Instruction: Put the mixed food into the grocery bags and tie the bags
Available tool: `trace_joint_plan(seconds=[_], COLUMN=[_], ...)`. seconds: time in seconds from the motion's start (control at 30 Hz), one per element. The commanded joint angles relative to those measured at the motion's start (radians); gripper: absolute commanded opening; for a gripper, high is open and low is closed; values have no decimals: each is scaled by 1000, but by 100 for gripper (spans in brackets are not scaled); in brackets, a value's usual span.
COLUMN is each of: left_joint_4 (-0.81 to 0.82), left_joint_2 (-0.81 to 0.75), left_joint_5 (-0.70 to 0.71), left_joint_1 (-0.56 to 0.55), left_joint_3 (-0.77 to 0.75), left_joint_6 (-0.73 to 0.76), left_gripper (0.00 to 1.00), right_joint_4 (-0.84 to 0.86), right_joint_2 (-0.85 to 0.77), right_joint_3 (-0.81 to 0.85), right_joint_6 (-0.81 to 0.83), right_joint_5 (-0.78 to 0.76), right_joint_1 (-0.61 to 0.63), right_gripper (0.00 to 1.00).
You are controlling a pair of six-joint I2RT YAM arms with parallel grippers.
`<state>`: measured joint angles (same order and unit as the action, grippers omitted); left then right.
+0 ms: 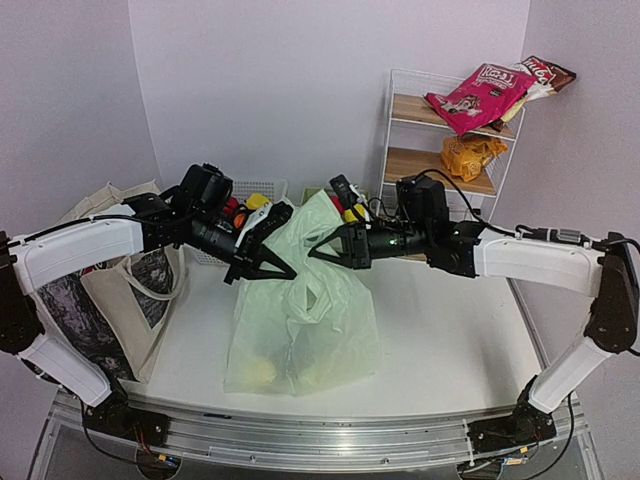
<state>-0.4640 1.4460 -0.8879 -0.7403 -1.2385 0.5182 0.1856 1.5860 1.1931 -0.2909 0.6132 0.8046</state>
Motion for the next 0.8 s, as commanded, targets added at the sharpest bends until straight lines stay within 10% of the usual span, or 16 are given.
trace_joint_plan(seconds=[0.0, 0.3, 0.77], left_joint_4=[30, 64, 76], left_joint_2=[25, 33, 69], left_joint_5=[-15, -20, 42], left_joint_1=[5, 12, 17], left_joint_3=[-39, -45, -37], left_joint_6=[-19, -77, -45], left_gripper=[0, 0, 0], right_joint_4=[37, 31, 28], right_joint_2=[-37, -31, -5], right_joint_3=[11, -7, 24], right_joint_6=[-2, 21, 42], right_joint_5=[87, 153, 173], right_joint_1=[-16, -35, -48], right_gripper=[24, 56, 61])
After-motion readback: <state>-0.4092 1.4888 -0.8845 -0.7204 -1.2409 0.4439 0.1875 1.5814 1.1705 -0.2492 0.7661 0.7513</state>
